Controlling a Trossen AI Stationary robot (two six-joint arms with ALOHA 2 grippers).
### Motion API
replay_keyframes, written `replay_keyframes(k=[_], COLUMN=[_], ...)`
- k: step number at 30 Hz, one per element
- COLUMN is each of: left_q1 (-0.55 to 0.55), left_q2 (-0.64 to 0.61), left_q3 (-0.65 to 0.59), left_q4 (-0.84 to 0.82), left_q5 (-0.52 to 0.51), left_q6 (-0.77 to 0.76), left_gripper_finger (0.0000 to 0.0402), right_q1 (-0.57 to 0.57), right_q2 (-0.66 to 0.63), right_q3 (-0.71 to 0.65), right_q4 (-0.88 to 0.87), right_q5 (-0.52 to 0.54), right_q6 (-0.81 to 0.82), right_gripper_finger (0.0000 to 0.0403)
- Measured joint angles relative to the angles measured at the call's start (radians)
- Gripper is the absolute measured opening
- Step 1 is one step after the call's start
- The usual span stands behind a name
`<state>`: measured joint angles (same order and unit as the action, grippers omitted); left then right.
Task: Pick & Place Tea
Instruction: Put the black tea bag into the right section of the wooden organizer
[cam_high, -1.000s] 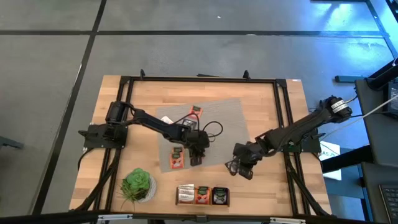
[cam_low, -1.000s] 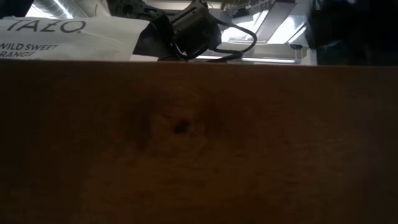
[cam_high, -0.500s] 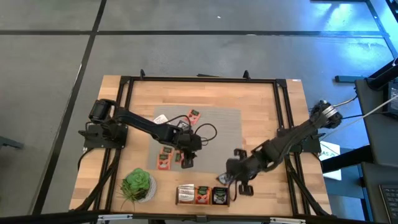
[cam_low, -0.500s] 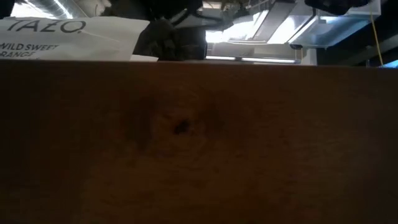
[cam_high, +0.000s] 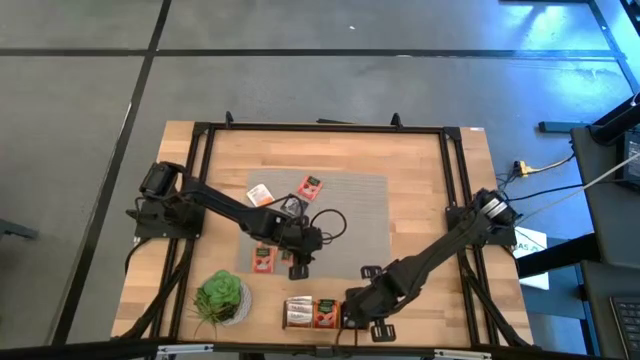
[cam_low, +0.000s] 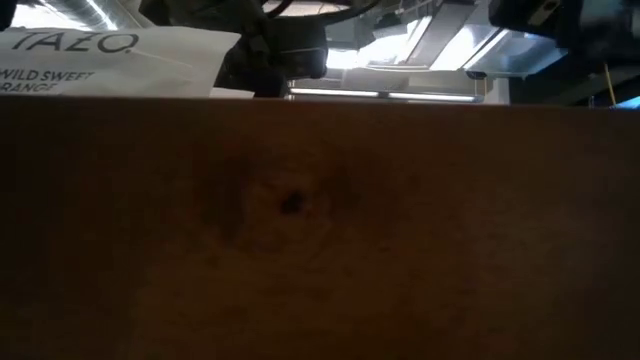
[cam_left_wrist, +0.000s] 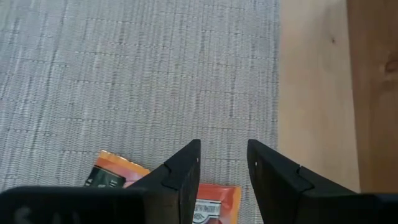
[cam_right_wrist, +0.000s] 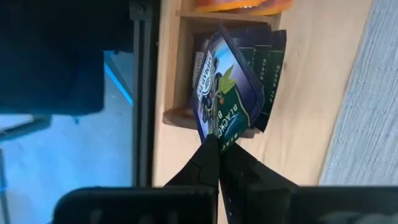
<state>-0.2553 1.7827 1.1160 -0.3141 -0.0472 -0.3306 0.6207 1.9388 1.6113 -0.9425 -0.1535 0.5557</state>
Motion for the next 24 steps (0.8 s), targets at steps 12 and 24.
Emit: replay_keyframes(k=[12,24], left_q1=[-0.039,-0.039], left_q2=[-0.001,-0.002], left_q3=[0.002,0.003], left_q4=[0.002,0.003], left_q5=[-0.074,-0.093], left_q6=[0.001,0.003], left_gripper_finger=[0.0128,0.0127], right_q1=[0.0,-0.008], right_q2=[0.023,0.024], right_q3=[0.021,0.021], right_q4=[-0.006,-0.073], right_q5=[0.002,0.004], right_q6=[-0.008,-0.088], right_gripper_finger=[0.0017,0.008])
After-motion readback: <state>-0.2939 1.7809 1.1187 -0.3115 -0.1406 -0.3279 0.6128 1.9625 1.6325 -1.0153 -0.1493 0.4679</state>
